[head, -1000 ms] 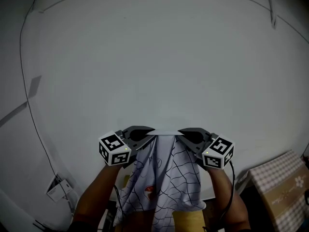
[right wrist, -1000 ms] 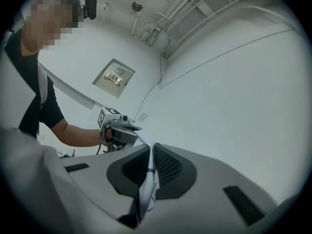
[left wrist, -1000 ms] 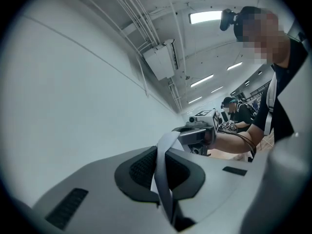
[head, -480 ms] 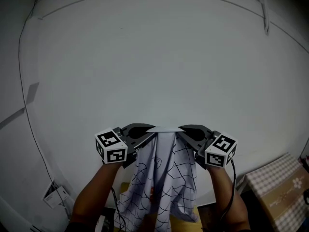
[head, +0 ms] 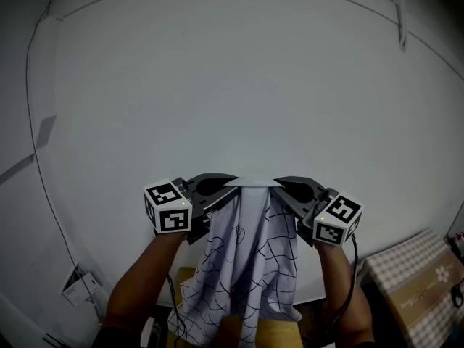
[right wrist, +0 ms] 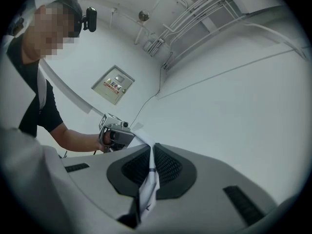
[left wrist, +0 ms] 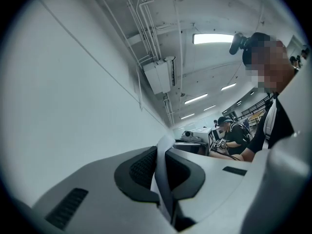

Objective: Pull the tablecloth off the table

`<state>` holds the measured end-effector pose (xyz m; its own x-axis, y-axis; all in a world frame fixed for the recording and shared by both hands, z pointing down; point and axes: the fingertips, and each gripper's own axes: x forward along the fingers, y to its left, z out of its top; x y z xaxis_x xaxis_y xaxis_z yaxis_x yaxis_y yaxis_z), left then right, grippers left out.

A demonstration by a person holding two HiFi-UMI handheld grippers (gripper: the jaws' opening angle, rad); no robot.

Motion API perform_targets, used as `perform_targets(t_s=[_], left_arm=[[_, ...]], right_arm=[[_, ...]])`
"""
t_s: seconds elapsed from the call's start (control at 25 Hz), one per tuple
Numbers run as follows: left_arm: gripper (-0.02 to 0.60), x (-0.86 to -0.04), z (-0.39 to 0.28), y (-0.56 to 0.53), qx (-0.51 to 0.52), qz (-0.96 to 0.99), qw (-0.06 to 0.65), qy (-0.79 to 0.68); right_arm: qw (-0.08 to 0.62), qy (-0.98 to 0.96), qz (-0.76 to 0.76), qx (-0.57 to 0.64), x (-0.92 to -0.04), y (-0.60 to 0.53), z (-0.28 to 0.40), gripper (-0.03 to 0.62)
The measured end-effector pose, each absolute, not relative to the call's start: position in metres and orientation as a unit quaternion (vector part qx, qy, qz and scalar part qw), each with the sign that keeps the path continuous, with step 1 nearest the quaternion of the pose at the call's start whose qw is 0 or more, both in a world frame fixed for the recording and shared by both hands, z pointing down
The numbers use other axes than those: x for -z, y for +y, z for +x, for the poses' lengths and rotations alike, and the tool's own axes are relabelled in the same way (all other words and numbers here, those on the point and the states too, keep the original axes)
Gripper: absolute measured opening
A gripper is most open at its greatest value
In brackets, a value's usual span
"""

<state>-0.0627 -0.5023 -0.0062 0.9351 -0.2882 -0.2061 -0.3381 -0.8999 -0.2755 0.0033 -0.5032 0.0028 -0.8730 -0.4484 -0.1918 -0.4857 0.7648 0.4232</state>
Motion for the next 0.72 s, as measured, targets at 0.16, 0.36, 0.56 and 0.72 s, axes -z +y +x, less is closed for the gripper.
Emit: perform_targets(t_s=[0.16, 0.36, 0.56, 0.72], left_arm=[[0.015, 0.004, -0.060, -0.506, -0.074, -0.972, 0.155, 0.160], [0.015, -0.001, -0.058, -0.509, -0.072, -0.975, 0.146, 0.153], [0.017, -0.003, -0.056, -0.506, -0.074, -0.975, 0.147, 0.149], [0.017, -0.004, -0.055, -0.507, -0.073, -0.976, 0.145, 0.148]], right_arm=[[0.042, 0.941, -0.247, -0.230, -0.006, -0.509, 0.004, 0.024], [0.047, 0.945, -0.244, -0.210, -0.011, -0.517, 0.004, 0.023], [0.053, 0.946, -0.223, -0.230, -0.014, -0.512, 0.007, 0.025], [0.042, 0.943, -0.229, -0.237, -0.015, -0.516, 0.006, 0.025]])
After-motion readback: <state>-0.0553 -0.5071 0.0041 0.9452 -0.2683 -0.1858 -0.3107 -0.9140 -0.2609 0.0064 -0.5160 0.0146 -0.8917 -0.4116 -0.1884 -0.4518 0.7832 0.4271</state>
